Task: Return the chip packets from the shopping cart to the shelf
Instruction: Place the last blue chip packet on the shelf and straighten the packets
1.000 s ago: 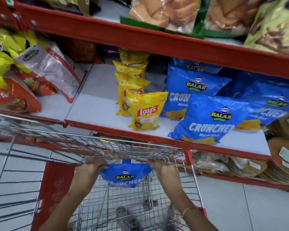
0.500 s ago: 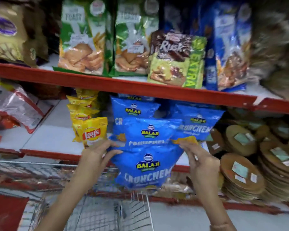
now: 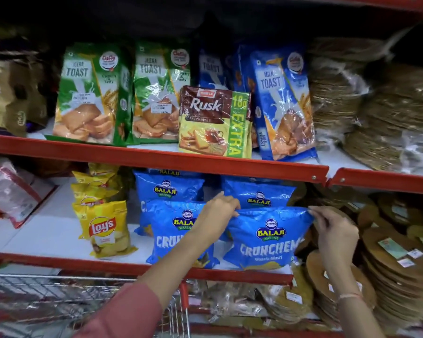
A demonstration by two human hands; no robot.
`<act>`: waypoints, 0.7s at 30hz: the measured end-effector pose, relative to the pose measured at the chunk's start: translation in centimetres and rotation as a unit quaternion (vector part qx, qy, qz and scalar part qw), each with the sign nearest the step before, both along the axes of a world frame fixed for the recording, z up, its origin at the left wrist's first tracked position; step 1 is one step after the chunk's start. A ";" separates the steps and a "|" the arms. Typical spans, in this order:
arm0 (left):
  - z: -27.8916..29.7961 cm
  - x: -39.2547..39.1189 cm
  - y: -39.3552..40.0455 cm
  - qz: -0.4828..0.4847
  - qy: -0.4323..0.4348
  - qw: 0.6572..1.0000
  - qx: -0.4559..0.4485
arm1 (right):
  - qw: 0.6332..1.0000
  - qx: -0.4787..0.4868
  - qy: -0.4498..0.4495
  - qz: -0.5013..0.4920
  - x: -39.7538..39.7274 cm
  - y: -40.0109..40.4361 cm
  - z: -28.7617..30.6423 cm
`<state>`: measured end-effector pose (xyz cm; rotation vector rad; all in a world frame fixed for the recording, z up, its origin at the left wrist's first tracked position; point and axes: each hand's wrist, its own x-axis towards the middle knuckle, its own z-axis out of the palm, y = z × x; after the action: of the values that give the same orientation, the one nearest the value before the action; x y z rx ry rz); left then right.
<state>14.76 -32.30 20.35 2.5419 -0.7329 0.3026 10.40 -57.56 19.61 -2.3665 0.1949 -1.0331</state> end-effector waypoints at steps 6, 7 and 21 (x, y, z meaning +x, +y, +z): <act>-3.6 1.1 0.2 -0.025 -0.079 0.994 0.066 | 0.993 -0.049 0.100 -0.034 0.1 1.5 -2.2; -3.7 0.8 0.9 -0.027 -0.108 0.992 0.068 | 0.992 -0.082 0.096 -0.017 0.2 2.5 -2.4; -5.2 -2.1 27.6 0.222 -0.121 0.950 0.183 | 0.906 -0.339 0.082 0.239 3.6 32.7 -3.6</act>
<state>12.61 -4.70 15.10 3.0523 -0.3050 0.6941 13.96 -24.89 16.04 -2.8830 -0.7755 -0.7241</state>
